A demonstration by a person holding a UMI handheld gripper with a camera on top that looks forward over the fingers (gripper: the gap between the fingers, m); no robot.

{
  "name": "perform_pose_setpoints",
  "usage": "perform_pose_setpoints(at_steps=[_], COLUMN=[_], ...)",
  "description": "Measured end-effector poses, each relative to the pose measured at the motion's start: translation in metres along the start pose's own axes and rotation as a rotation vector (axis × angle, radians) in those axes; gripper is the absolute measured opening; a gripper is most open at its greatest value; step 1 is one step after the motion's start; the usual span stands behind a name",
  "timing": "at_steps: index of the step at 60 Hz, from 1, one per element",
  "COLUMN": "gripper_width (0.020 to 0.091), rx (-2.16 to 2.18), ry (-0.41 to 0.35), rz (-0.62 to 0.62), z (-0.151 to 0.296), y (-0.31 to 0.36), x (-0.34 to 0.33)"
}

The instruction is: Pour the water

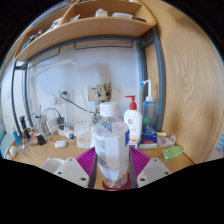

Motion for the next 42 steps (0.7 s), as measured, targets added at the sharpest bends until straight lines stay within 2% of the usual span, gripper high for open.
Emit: perform_pose_setpoints(at_steps=[9, 14, 22, 31, 42], gripper_width=[0.0548, 0.0648, 0.0705, 0.0714, 0.0712], rx=[0.009, -0.028, -0.046, -0.078, -0.1], ry=[0.003, 0.071, 0.169, 0.299, 0.415], rz=[-0.009, -0.031, 0.004, 0.04, 0.089], z=[-0.004, -0.016, -0.033, -0.051, -0.041], y=[-0.003, -0.006, -0.005, -0.017, -0.031], x=[-0.005, -0.007, -0.023, -0.065, -0.118])
Point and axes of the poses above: the point between the fingertips, and its own axes, seen from behind it with the camera up: y to the left, z up, x forward, the way the camera looks, the point moved 9 cm from there along -x, backward, against the way the camera looks, and after that the axes turned 8 degrees about -z, right-handed, at the moved point
